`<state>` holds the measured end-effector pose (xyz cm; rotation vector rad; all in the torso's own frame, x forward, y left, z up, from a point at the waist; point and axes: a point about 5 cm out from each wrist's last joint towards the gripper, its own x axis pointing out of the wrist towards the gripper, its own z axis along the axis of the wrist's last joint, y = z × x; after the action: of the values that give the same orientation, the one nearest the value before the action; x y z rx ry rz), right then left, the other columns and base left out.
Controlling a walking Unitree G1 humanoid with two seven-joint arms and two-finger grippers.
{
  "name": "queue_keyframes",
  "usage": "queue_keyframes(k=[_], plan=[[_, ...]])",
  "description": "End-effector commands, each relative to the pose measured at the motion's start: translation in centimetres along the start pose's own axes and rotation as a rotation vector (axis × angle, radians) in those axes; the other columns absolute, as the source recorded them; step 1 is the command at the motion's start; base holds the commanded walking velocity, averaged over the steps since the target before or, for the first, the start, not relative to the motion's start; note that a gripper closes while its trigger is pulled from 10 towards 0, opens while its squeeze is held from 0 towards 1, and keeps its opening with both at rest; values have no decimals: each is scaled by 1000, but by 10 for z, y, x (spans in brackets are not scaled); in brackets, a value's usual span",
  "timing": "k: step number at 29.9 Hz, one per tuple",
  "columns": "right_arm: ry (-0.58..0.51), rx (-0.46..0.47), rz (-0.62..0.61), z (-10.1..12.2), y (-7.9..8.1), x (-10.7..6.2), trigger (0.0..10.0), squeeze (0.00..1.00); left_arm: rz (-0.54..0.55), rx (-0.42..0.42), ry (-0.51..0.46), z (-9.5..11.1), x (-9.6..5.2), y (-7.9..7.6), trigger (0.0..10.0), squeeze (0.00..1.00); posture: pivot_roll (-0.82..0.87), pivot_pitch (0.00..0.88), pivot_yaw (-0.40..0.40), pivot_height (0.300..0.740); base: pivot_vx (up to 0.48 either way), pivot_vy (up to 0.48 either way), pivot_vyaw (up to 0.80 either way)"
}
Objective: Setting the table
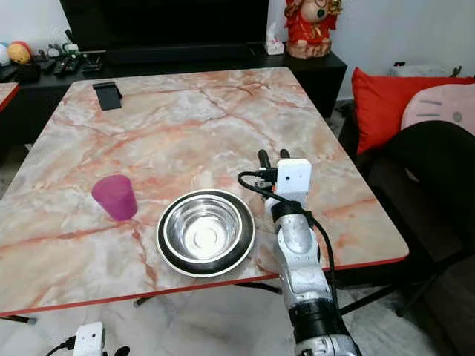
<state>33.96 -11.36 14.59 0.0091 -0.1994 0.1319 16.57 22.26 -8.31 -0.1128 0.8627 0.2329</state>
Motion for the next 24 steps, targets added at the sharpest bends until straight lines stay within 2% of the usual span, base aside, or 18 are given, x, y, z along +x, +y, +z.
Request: queue_keyframes(k=[1,3,8,13,21,24], plan=[[-8,11,33,1,8,4,10000,0,38,-26,20,-7,-3,9,10000,0,24,0,-24,740,0,0,0],[-17,17,55,5,13,10,10000,0,55,-36,16,-6,-3,12,10000,0,43,0,-45,740,0,0,0],[-13,2,77,6,12,14,10000,0,60,-42,17,-6,-2,11,10000,0,52,0,-67,740,0,0,0],[-37,-13,57,13,1,20,10000,0,44,-50,8,-2,-1,5,10000,0,33,0,-57,740,0,0,0],[-43,-55,-54,11,-30,15,10000,0,-29,-16,2,6,4,-23,10000,0,-46,0,29,740,0,0,0],[-54,-65,-71,13,-35,15,10000,0,-43,-6,-2,9,5,-28,10000,0,-63,0,49,740,0,0,0]])
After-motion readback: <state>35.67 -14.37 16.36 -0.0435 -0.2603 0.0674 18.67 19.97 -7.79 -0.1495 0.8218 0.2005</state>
